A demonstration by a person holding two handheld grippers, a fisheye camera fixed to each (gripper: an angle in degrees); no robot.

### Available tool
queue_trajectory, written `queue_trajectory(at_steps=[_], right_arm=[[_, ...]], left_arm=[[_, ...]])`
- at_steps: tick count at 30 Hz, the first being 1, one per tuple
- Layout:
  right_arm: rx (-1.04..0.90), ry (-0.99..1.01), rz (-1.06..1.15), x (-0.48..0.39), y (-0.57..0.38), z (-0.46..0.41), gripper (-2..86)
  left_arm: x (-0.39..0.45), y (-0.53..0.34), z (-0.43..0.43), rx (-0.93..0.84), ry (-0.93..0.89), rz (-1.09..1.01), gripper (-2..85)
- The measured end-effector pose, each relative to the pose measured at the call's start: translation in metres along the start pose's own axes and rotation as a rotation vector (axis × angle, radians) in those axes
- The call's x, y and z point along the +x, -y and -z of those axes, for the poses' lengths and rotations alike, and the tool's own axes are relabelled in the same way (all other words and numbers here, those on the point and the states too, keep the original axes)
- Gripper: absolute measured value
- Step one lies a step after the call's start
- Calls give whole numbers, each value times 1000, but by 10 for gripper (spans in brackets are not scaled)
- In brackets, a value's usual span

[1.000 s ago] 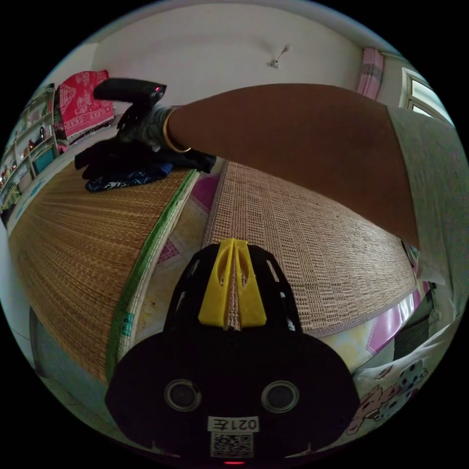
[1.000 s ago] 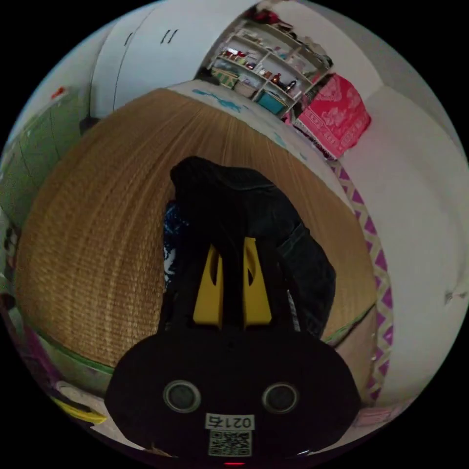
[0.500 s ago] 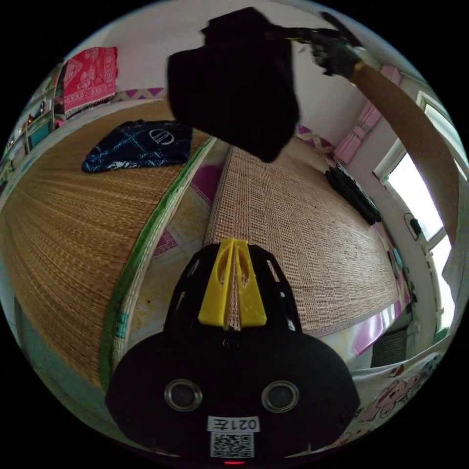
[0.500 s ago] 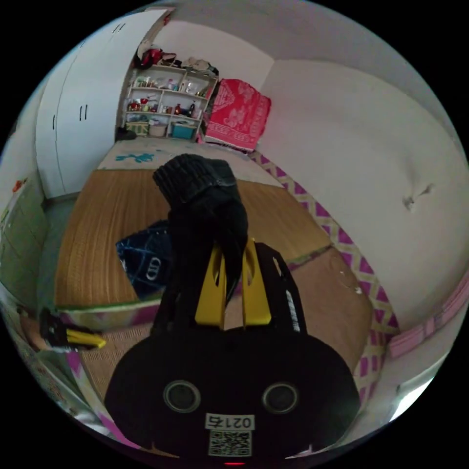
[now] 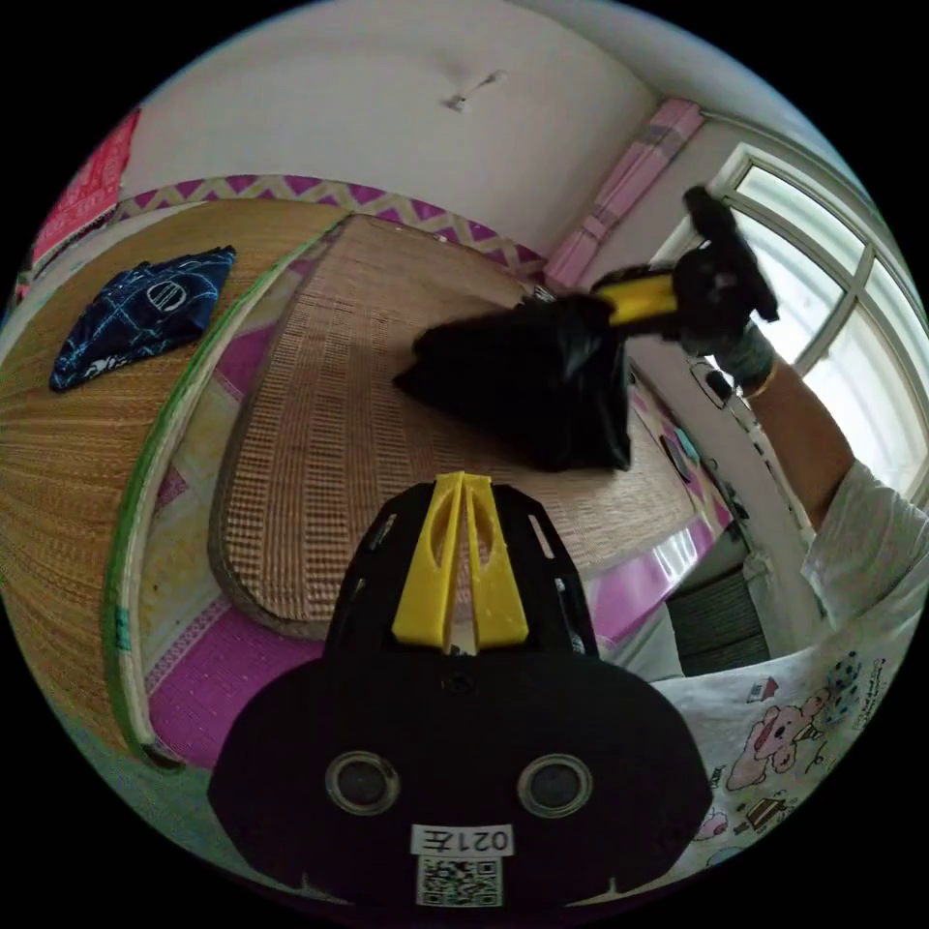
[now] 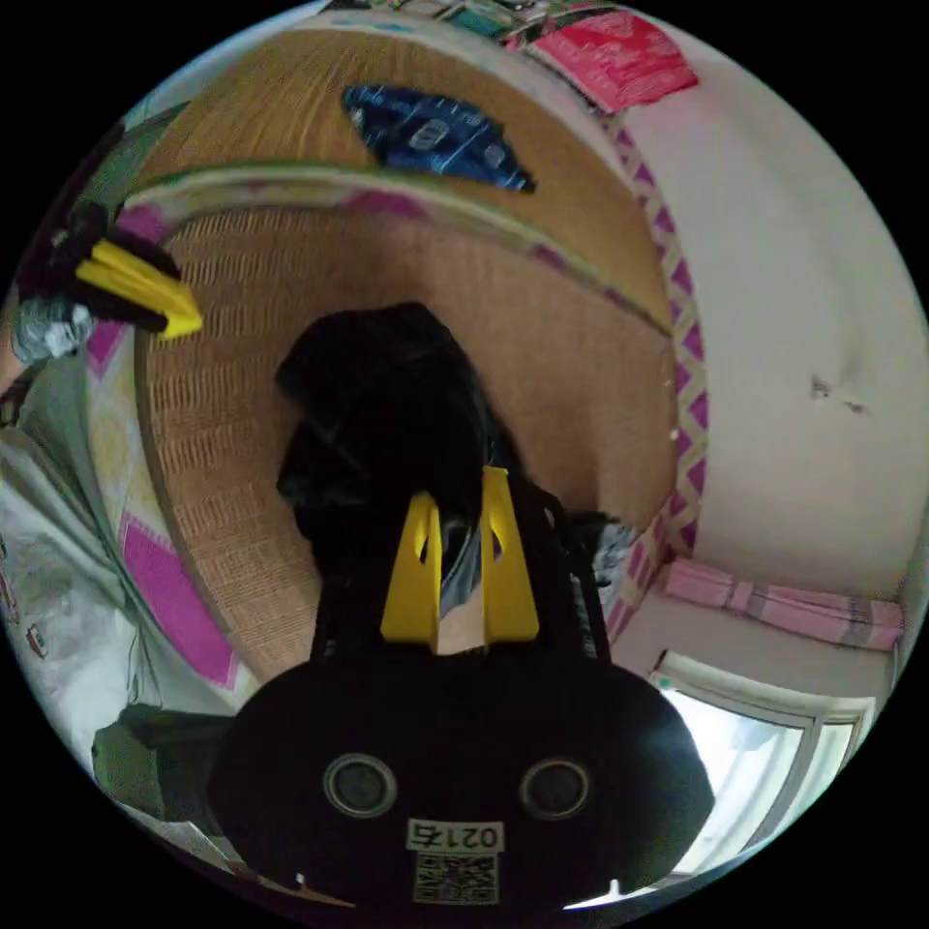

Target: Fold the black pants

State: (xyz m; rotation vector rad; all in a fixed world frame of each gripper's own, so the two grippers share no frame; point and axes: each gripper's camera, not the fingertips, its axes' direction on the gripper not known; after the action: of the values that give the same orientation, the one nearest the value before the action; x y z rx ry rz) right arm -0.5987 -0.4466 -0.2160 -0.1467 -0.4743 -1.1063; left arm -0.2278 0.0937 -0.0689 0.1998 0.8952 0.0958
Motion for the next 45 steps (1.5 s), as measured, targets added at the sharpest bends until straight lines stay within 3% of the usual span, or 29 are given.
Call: queue_trajectory(at_steps=[2, 6, 19, 23, 26, 29, 32, 35, 37, 40, 45], right_arm=[[56, -3, -83, -10, -25, 2, 119], [299, 193, -180, -14, -71, 43, 133], [203, -515, 298, -182, -96, 17, 165], [169, -433, 364, -197, -123, 7, 178], [128, -555, 315, -189, -137, -23, 173], [122, -456, 230, -169, -153, -37, 155], [228, -236, 51, -126, -189, -25, 87], [382, 113, -211, -41, -256, -15, 49], [505, 319, -425, 30, -332, -21, 35], [656, 457, -743, 115, -459, -40, 23], [802, 489, -1233, 194, -692, -95, 10]], left_arm=[[6, -11, 5, -11, 5, -7, -10], [8, -23, 12, -15, -7, 12, -10], [12, -30, 8, -30, 18, 35, -10], [11, -26, 6, -19, 13, 48, -10], [11, -20, -1, -17, 5, 53, -10], [11, -14, -9, -19, -12, 58, -10], [11, -7, -15, -21, 6, 51, -10], [9, -1, -22, -21, 11, 58, -9], [7, 5, -29, -28, 7, 64, -9], [8, 17, -43, -39, -5, 62, -9], [18, 44, -72, -27, 13, 4, 0]])
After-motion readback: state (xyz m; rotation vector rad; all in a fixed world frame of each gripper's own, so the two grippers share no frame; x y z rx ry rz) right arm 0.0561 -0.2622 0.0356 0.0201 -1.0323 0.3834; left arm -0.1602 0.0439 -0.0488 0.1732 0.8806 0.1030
